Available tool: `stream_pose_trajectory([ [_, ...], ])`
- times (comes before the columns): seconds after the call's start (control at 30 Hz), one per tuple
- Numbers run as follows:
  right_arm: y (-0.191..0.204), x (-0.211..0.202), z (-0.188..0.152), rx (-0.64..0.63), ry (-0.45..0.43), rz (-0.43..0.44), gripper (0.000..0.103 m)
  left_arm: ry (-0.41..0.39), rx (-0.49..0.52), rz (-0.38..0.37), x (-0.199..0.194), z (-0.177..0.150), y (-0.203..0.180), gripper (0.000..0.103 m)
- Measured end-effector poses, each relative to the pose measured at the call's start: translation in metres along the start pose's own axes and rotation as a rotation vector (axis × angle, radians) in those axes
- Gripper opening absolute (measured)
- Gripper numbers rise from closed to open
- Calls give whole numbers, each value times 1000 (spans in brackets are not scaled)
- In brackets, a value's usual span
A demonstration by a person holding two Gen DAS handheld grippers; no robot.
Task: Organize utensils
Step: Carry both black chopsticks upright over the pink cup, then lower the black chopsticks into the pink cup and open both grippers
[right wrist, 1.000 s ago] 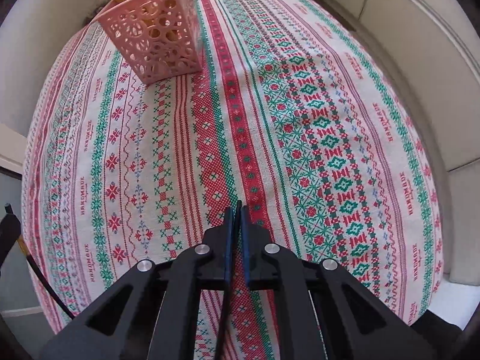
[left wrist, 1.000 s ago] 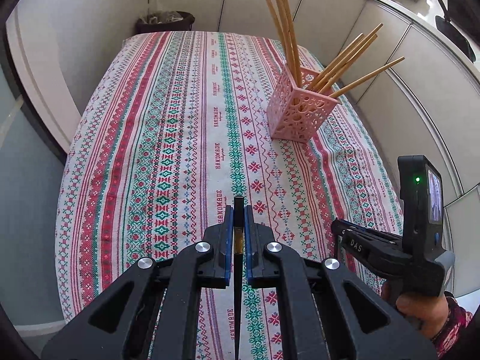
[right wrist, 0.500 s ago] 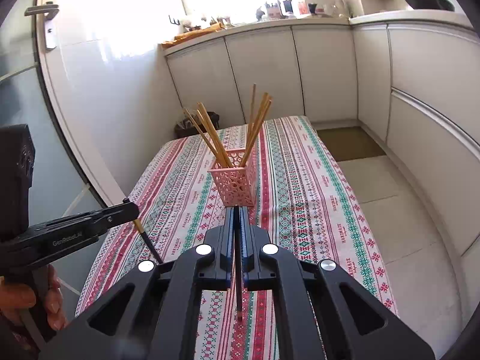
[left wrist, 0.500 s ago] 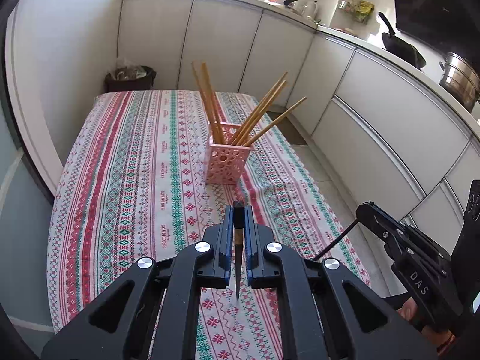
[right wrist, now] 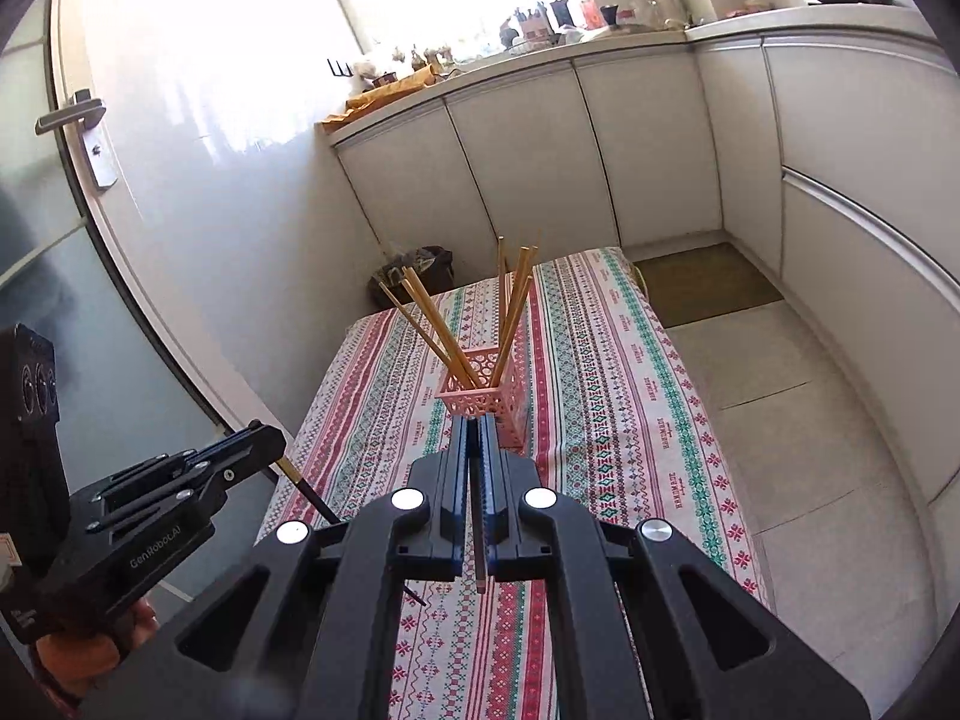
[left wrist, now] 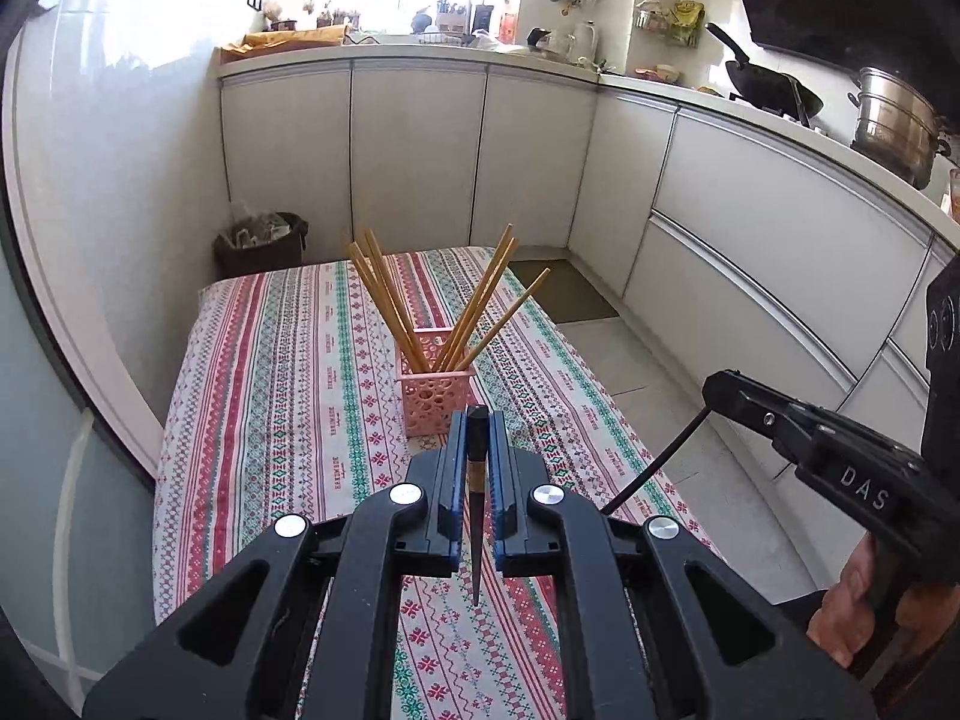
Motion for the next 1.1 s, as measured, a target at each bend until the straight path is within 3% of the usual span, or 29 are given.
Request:
stream_pose_trajectory([
  [0.17, 8, -2, 37, 3, -17, 29, 4, -29, 45, 18, -4, 27, -5, 6],
  [0.37, 24, 5, 93, -31, -110, 45, 4, -99, 93, 49, 3, 79, -4, 6],
  [0.6, 35, 35, 133, -86, -164, 40, 4, -162, 84, 67, 33, 122, 9, 6],
  [0.87, 29, 86, 142, -102, -153, 37, 4, -146, 53, 63, 90, 127, 28, 6],
  [1.1, 19, 124, 131, -81, -122, 35, 4, -102, 14, 69, 141, 109, 41, 10],
])
Point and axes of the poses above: each gripper's, at about its wrist camera, not at the fingertips, and x roughly the way its jaws point, y to its left, z to its top, the point moved 5 cm from there along x, roughly the way its jaws point, and after that the axes turned 13 degrees about -y, right-handed, at the moved point
